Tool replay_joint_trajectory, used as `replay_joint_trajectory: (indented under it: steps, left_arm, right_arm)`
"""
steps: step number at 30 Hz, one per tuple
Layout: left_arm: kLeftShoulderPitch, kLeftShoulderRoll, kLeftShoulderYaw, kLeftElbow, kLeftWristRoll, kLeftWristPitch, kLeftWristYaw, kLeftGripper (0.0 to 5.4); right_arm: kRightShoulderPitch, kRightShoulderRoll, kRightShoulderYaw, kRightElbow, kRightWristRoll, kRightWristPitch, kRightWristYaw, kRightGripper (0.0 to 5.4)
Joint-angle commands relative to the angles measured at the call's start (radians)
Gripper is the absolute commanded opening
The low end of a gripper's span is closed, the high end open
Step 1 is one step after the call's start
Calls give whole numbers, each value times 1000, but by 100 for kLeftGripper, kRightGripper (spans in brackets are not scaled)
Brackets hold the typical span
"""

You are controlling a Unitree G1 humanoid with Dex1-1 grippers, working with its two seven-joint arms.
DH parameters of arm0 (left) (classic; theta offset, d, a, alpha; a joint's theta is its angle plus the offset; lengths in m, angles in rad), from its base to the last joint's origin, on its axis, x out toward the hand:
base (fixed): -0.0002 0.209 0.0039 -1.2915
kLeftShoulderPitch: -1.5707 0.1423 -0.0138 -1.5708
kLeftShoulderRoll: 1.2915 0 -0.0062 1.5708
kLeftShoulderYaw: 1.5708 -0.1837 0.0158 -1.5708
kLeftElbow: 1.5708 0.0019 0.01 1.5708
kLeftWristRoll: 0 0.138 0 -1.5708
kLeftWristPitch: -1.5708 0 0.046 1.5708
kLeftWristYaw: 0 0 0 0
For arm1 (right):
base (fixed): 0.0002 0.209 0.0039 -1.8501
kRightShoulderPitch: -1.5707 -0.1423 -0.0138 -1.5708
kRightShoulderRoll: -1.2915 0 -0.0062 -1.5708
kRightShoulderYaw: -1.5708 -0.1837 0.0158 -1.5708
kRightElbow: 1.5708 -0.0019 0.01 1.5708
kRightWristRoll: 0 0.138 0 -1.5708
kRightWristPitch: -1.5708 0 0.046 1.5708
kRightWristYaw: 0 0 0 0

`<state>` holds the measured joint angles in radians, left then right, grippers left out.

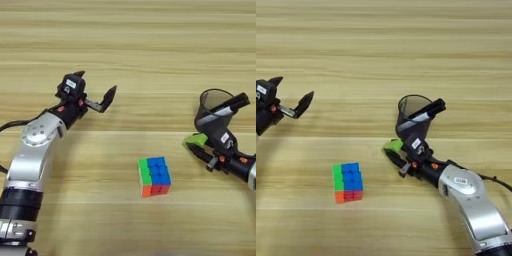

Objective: Move the objects on the table

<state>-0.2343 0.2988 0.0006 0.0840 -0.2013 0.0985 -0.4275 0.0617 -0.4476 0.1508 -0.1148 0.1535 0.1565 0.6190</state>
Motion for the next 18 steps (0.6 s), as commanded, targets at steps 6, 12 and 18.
replay_joint_trajectory:
  steps: [6,12,18]
  left_arm:
    - [-10,-25,10,65,27,-41,42,540]
    - [-15,-29,9,95,34,-55,49,540]
    - [-16,-33,12,100,39,-59,46,540]
  right_arm:
    - [21,16,-3,20,-3,70,-23,139]
    - [35,25,0,4,1,82,-31,139]
    - [41,25,4,-2,0,80,-26,139]
